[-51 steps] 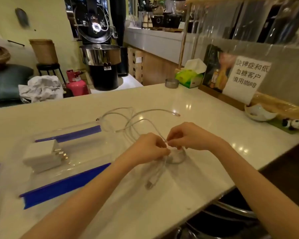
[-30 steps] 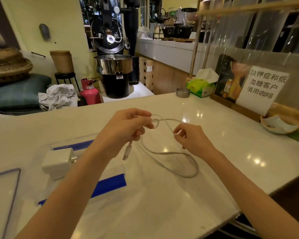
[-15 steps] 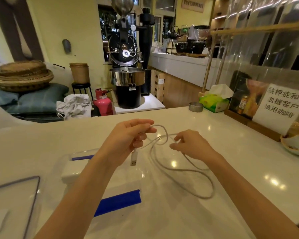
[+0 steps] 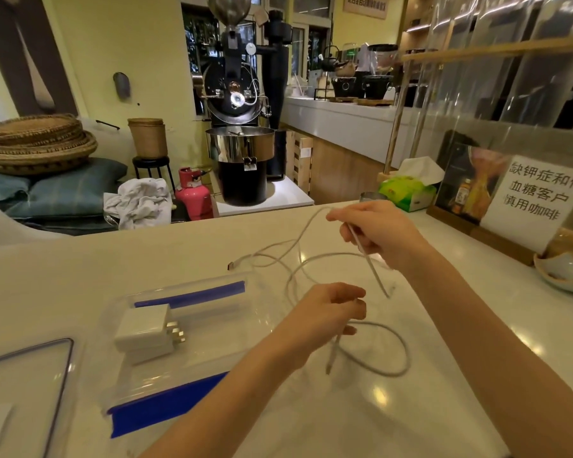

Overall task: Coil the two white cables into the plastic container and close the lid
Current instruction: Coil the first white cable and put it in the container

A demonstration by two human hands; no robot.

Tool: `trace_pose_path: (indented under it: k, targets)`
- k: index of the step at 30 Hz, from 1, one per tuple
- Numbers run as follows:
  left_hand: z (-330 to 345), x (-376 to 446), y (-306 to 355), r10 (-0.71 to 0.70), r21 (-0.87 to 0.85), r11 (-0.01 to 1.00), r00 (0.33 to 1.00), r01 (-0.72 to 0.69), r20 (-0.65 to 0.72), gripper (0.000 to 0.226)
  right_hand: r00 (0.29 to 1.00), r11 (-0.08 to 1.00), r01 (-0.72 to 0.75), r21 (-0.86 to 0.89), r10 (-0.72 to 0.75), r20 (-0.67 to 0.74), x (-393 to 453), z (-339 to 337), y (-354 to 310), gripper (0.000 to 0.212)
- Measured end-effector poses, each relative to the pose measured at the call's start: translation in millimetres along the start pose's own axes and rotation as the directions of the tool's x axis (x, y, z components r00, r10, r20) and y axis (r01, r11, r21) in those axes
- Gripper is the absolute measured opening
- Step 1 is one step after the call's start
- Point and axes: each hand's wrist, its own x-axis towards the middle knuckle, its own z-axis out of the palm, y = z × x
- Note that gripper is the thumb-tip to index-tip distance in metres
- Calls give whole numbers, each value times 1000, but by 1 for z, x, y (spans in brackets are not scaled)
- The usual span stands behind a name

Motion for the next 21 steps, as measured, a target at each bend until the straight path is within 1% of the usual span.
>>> trace_pose_path:
  k: [3,5,9,11,13,15,16,17,18,20,21]
  targets:
    - [8,4,-8,-29,83,996,1000,28,9,47,989,970,-101,219,74,131,-4,-4,-9,20]
    - [11,6,-12,-48,168,985,999,44,16,52,978,938,-150,314,95,186,-7,-2,-11,18]
    - [11,5,-11,-49,244,969,996,30,72,55,973,907,-179,381,105,207,-9,9,-8,16]
    - [4,3,-7,-75,233,971,989,43,130,56,975,893,-176,415,102,195,-7,13,-4,16]
    - [-8,2,0,-82,108,992,978,62,193,48,979,875,-174,452,103,177,-5,16,0,17]
    - [-25,1,6,-42,-74,996,978,58,204,35,981,841,-181,510,117,156,0,18,3,18]
    - [-33,0,9,-21,-170,984,979,56,200,30,979,807,-194,558,125,158,2,19,4,20]
    - [-41,-1,11,-1,-270,961,980,56,200,28,977,755,-209,622,132,167,5,20,5,21]
    - [-49,-2,13,25,-362,931,980,49,196,28,975,677,-223,701,136,178,7,20,4,23]
    - [-59,-6,19,79,-488,873,985,6,152,27,974,477,-225,850,143,178,13,21,3,25]
    - [-62,-7,21,98,-534,845,987,-17,124,25,975,395,-208,895,153,160,17,23,4,23]
